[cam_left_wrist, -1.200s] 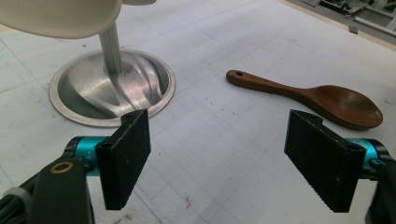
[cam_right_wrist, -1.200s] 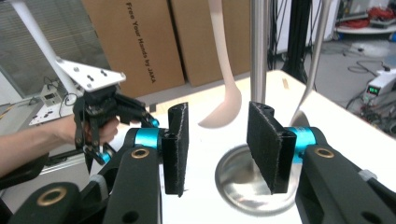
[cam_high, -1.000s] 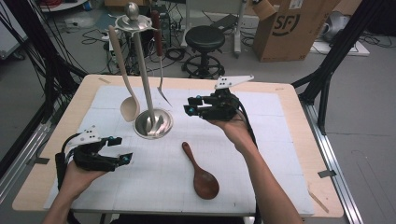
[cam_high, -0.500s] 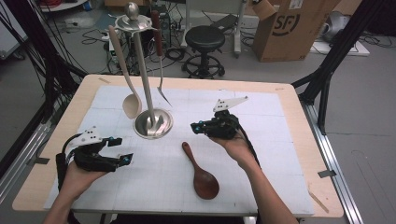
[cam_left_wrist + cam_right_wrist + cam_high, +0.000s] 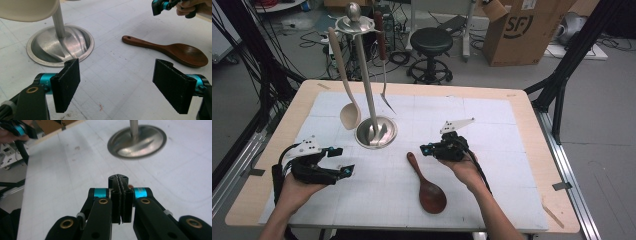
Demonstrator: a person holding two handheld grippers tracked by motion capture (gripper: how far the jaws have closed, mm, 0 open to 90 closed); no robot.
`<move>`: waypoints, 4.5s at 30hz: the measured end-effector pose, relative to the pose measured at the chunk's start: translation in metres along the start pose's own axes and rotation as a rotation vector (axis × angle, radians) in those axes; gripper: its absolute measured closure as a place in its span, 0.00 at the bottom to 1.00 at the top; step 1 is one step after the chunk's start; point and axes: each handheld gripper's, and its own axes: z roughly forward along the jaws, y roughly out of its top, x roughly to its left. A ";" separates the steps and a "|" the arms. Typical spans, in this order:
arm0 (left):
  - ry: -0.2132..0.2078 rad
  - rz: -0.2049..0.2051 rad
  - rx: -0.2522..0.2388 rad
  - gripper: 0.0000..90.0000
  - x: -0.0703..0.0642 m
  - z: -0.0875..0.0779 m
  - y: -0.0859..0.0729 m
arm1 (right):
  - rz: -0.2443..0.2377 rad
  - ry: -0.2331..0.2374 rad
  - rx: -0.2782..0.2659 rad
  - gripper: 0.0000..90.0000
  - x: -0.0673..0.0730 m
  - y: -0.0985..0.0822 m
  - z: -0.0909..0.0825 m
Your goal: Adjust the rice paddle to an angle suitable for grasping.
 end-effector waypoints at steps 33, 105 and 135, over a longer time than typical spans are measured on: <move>0.005 0.004 0.019 0.24 0.001 0.003 -0.004 | 0.032 -0.029 0.136 0.99 -0.002 -0.033 0.047; 0.004 0.005 0.010 0.24 -0.002 0.007 -0.006 | -0.184 -0.011 0.294 0.80 0.072 -0.025 0.070; -0.041 0.010 0.032 0.25 -0.009 0.022 -0.011 | -0.242 -0.033 0.292 0.84 0.077 -0.028 0.068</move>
